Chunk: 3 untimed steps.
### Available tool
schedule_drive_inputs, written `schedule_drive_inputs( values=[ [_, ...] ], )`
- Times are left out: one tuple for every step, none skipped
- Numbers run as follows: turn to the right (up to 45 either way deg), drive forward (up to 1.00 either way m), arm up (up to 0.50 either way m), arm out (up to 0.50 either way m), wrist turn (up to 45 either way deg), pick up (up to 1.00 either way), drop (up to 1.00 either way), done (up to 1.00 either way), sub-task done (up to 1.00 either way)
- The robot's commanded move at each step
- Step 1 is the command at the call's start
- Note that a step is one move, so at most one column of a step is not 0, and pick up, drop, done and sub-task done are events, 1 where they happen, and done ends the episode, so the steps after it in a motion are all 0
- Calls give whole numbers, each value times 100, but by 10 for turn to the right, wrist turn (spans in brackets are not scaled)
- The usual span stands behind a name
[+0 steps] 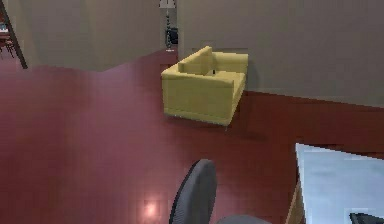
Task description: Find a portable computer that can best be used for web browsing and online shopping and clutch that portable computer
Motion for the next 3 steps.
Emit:
schedule_drive_inputs(
  values=[
    [0,0,0,0,450,0,0,0,0],
    [0,0,0,0,90,0,0,0,0],
    [0,0,-30,0,0,0,0,0,0]
  ],
)
